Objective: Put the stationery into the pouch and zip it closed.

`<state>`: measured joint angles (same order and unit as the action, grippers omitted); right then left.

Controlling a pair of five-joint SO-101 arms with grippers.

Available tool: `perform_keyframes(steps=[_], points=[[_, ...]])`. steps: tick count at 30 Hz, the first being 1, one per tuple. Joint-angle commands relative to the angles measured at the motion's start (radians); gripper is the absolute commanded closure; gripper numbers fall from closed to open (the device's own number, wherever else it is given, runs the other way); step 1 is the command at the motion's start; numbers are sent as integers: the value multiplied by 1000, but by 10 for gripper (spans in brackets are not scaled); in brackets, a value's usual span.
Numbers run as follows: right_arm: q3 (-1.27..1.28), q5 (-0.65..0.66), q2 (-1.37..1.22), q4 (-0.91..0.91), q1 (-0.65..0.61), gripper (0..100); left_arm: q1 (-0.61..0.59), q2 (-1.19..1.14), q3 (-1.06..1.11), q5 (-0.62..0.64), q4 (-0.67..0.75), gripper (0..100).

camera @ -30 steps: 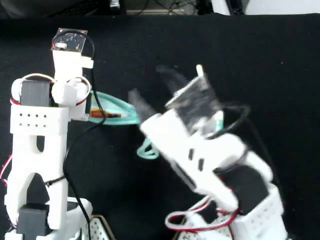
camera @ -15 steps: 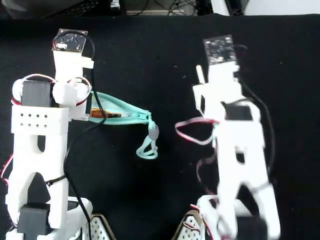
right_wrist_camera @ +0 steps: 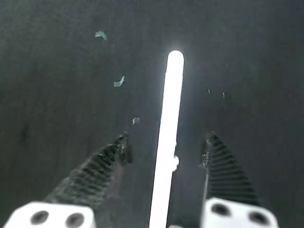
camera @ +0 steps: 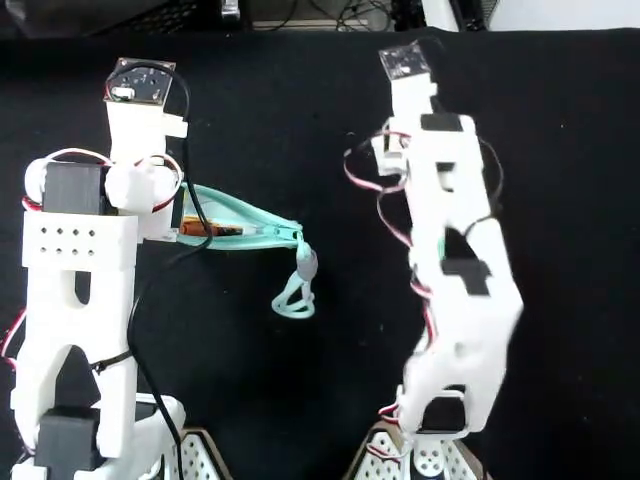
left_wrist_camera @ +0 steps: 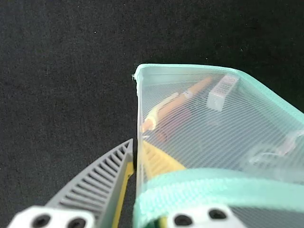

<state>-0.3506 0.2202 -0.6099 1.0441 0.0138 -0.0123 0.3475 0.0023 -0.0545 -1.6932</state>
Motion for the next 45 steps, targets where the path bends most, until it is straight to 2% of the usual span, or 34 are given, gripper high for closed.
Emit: perform_keyframes(steps=[1, 7, 13, 19, 22, 35, 45], points=[[-346, 9, -162, 97, 17, 756, -10, -6, 4, -3, 6, 971], [-777, 11, -449, 212, 17, 766, -10, -6, 4, -3, 6, 971], [-1125, 11, -691, 282, 17, 939, -12, -6, 4, -3, 6, 971], [-1330, 104, -811, 400, 9, 953, -10, -6, 4, -3, 6, 971], [-1322, 104, -774, 430, 18, 989, -7, -6, 4, -3, 6, 971], [-1322, 100, -464, 623, 14, 987, -5, -6, 4, -2, 6, 971], [-1313, -8, -188, 726, 3, 987, -5, -5, 4, -2, 6, 971]])
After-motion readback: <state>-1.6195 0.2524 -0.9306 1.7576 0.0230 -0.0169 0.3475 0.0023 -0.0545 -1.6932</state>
